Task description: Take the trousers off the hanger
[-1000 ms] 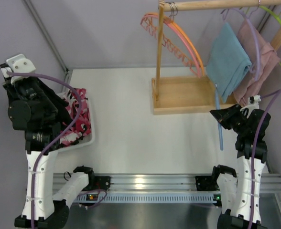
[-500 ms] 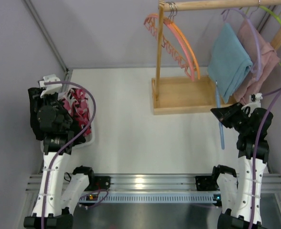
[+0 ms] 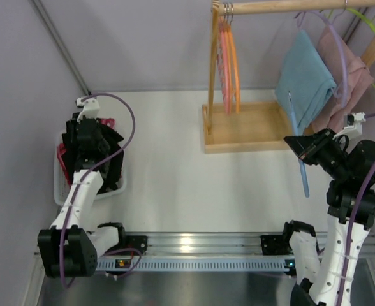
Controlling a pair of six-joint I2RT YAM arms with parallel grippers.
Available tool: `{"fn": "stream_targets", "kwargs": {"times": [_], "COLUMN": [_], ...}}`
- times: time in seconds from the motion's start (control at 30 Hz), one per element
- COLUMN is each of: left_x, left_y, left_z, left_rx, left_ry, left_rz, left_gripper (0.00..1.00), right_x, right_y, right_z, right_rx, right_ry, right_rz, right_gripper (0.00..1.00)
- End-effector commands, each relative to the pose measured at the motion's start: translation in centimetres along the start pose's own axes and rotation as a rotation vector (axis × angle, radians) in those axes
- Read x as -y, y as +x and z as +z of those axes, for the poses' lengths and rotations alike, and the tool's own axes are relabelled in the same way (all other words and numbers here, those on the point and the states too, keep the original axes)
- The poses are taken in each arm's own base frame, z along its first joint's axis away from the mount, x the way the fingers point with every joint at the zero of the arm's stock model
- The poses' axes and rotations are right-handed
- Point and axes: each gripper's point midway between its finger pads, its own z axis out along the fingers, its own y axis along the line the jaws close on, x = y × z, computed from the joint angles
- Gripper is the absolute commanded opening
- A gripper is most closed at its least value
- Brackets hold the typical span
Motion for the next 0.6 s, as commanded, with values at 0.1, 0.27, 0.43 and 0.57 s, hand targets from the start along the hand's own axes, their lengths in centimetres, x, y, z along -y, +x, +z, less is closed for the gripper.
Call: {"fn": "stream_targets", "kwargs": {"times": [0.1,0.27,0.43,0.57], "left_x": [1.7,1.6,1.8,1.5], "left_y": [6.5,10.2,9.6,8.5], "left_z": [1.3,2.0,1.4,0.1], "left_rx": [-0.190,-0.360,-0.369,-0.352], "left_ry": [-0.009,0.001,0.069,0.116], "left_rz": [-0.014,-0.052,-0.102,-0.133], "left_gripper": [0.00,0.05,0.23,0.51], "right_x": [-6.4,-7.4,-7.8,-8.9], "right_y": [-2.1,-3.8,-4.6,-5.7], "right_z": [-3.0,-2.3,-1.3,-0.9], "right_rx": [0.028,0.030,0.020,0.024], "right_ry": [-0.162,-0.182,-0.224,-0.273], "right_rz": [-0.173,-0.162,-0.116,-0.114], "right_gripper": [0.00,0.00,0.00,0.00]}}
